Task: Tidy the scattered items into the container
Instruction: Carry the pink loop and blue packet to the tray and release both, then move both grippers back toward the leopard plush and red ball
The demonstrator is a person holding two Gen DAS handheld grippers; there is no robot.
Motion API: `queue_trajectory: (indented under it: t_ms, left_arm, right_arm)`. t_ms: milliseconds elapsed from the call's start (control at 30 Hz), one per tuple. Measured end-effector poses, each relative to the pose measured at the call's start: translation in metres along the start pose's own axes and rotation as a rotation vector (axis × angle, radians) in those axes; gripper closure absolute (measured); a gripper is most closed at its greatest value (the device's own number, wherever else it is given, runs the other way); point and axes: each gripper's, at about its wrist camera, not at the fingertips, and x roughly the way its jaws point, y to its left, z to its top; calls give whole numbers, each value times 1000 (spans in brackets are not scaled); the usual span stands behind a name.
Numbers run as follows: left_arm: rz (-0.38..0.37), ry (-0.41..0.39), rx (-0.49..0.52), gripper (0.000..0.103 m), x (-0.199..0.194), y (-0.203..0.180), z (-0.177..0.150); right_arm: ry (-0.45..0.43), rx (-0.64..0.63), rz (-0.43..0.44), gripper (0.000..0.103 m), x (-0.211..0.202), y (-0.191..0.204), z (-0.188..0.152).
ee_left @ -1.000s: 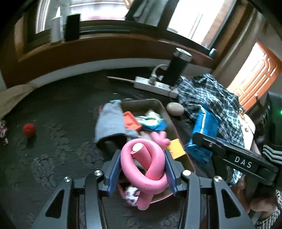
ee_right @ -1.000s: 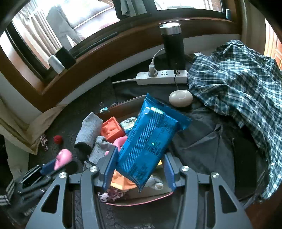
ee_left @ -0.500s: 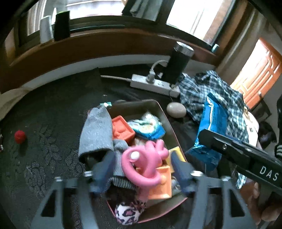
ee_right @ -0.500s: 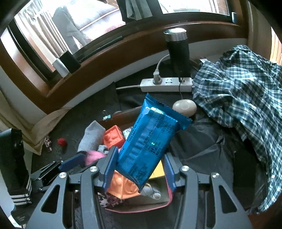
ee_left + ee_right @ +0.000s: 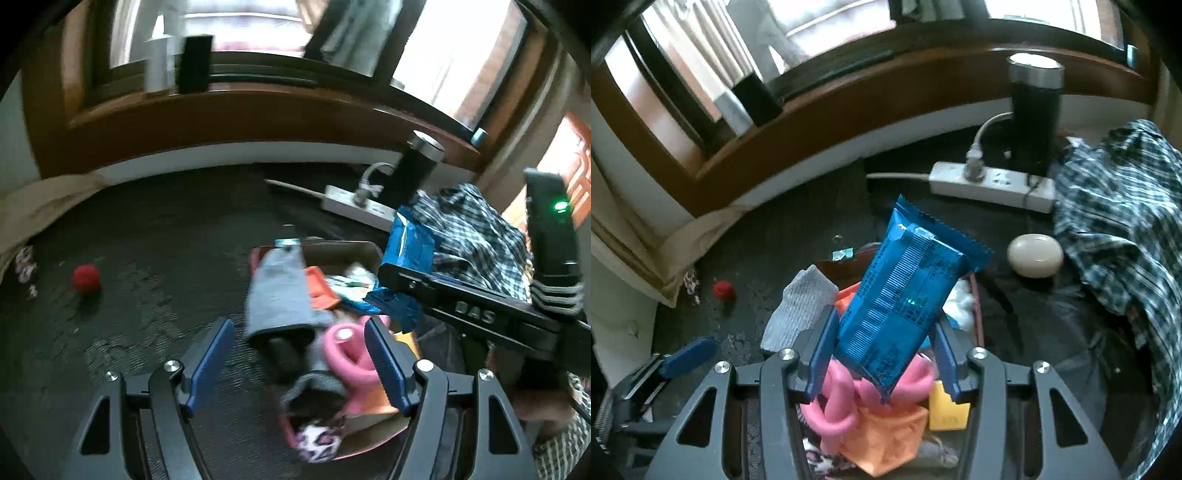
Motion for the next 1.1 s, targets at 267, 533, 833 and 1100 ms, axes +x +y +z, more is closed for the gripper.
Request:
queue_trajectory:
  t_ms: [267, 533, 833, 1100]
  left_arm:
    - [52, 3, -118, 28, -13, 52, -11]
    - [56, 4, -144, 28, -22, 79, -16]
    - [88, 2, -212, 28, -41, 139, -25]
    - [155, -21, -321, 28, -66, 227, -31]
  right_arm:
    - [55, 13, -15, 45, 23, 5, 2]
    - [17, 28, -35, 45, 9, 25, 0]
    - [-21, -20, 8, 44, 2, 91, -2]
    - [30, -93, 58, 44, 34, 172, -10]
